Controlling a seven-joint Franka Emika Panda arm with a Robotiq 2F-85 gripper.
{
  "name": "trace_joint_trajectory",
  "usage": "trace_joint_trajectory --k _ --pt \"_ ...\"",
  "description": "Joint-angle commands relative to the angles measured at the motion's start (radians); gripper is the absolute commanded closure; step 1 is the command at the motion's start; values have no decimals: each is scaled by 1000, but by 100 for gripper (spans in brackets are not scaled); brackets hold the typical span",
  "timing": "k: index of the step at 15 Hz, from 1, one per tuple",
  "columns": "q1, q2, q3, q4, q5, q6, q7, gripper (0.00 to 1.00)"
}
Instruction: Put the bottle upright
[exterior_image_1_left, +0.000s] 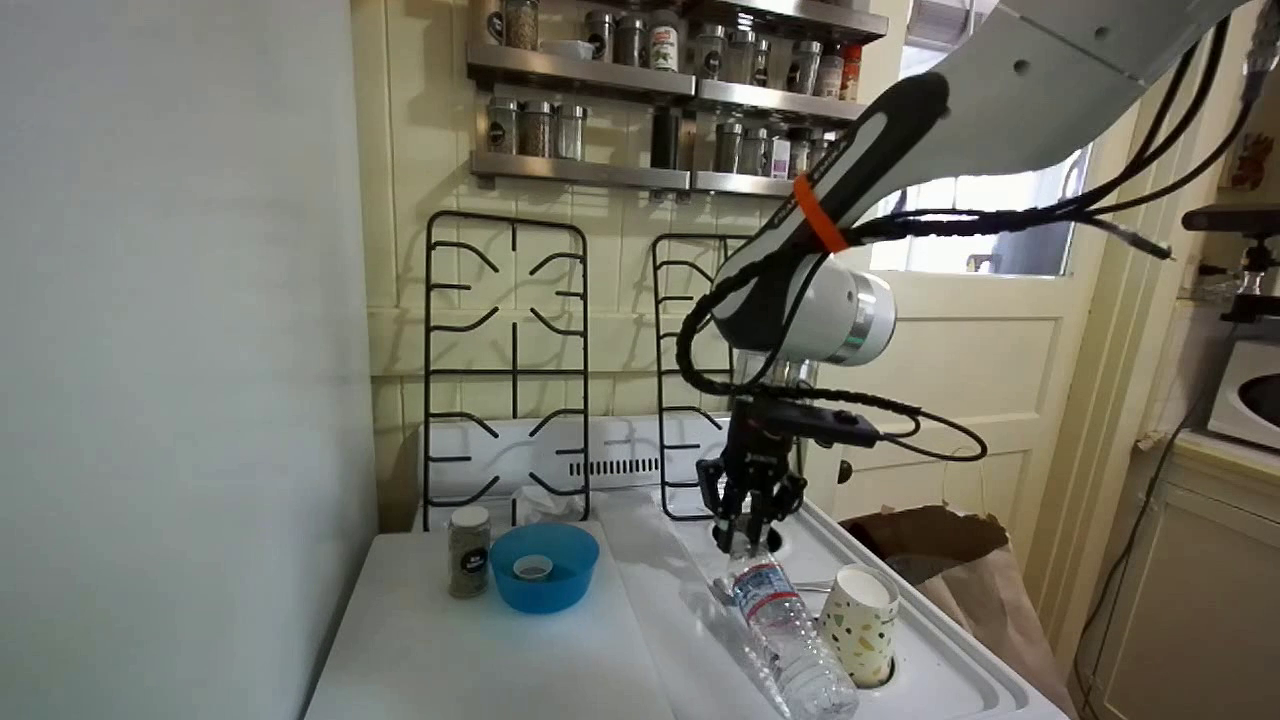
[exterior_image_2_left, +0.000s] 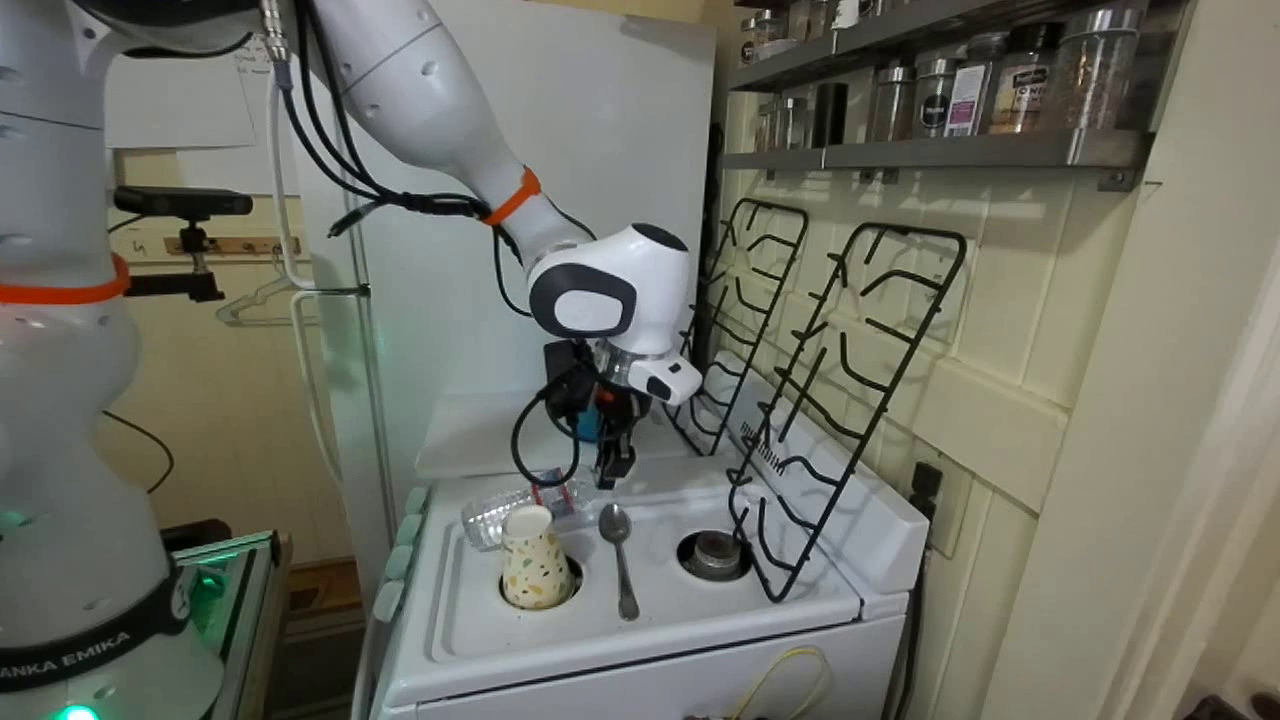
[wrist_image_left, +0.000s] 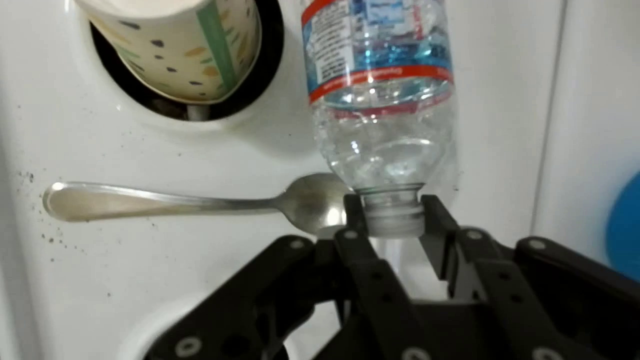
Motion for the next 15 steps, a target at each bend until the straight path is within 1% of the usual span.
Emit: trace_joint_trajectory --k 1,5,7,10,12,15 --pt "31 -188 34 -104 28 47 -66 92" --pt "94 -299 71 -134 53 81 -136 92" --pt "135 -336 82 -144 98 95 -202 92" --pt "203 -371 93 -157 147 125 -328 92" --pt "242 -395 95 -182 148 155 -411 92" --pt "305 -418 78 -204 206 183 -578 92"
